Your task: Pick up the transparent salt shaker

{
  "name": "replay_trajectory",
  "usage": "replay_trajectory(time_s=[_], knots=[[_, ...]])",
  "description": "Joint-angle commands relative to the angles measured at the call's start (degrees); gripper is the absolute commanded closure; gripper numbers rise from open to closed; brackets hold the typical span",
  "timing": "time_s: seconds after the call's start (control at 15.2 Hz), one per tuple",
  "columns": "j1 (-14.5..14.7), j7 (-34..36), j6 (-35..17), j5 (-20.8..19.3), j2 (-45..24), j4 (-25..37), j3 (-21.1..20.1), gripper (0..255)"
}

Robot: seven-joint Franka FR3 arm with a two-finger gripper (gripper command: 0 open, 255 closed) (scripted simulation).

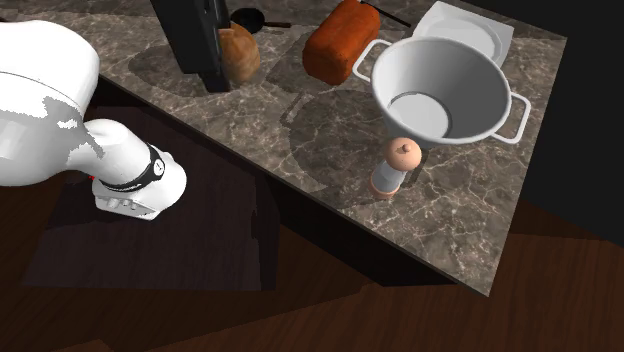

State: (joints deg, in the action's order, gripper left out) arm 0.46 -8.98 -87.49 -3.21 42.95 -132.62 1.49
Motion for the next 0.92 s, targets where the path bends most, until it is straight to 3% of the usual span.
replay_trajectory(time_s=[0.0,0.86], knots=[[0.00,0.00,0.00,0.00,0.00,0.00,0.00,0],[0.84,0.85,-14.76,-1.73,-28.32,9.62,-1.56,0]])
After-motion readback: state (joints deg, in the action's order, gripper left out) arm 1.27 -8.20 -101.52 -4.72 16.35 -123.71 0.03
